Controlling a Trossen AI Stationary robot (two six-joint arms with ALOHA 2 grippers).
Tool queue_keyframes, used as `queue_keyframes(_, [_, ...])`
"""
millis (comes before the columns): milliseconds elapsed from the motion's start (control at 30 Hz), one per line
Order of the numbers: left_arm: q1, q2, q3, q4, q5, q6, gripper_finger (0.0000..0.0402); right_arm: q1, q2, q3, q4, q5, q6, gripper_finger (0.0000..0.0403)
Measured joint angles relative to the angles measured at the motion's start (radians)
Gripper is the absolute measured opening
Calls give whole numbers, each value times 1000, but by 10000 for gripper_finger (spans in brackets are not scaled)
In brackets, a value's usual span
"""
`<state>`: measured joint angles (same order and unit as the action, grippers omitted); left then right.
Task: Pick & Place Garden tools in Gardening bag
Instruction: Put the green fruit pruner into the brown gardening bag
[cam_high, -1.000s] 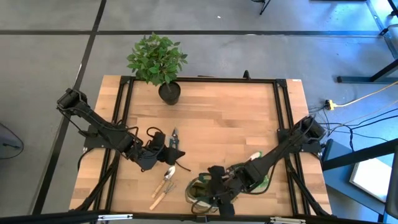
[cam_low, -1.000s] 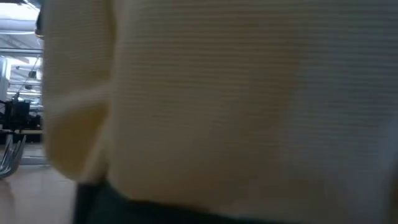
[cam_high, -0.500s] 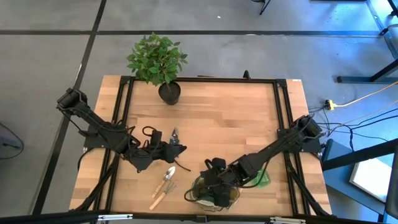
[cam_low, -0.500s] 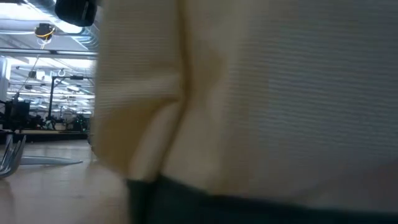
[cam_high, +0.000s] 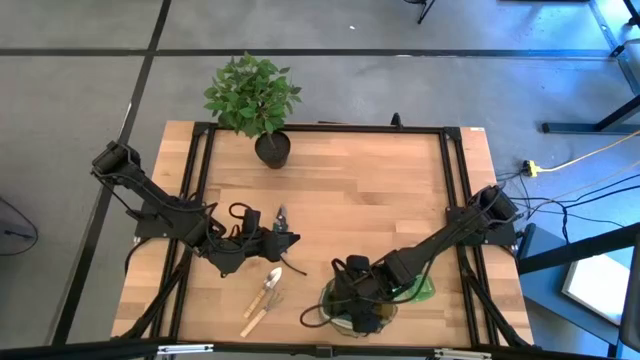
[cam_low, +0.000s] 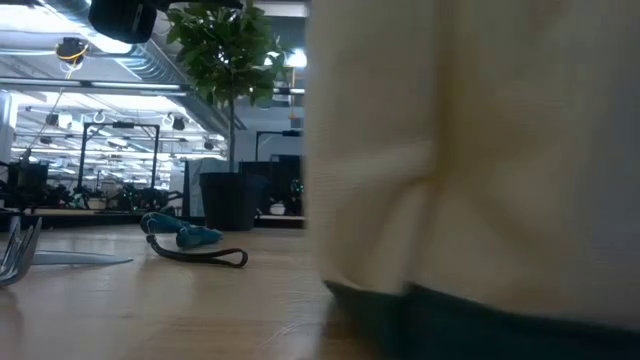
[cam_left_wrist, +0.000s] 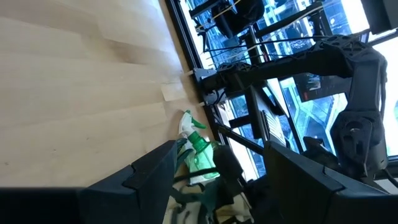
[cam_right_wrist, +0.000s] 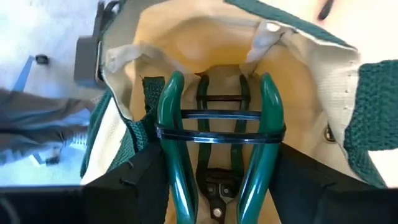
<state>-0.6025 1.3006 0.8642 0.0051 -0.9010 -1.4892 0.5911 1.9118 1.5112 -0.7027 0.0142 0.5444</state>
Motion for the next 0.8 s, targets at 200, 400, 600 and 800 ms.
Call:
queue_keyframes(200, [0, 0, 0, 0, -6, 3, 235, 19, 13, 0, -15, 4, -3, 225])
queue_keyframes(400, [0, 0, 0, 1, -20, 3, 235, 15, 71, 0, -16, 7, -3, 225])
queue_keyframes(600, [0, 0, 0, 7, -22, 3, 235, 13, 83, 0, -17, -16, -2, 225])
queue_keyframes(800, [0, 0, 0, 6, -23, 9, 235, 15, 82, 0, -19, -59, 17, 225])
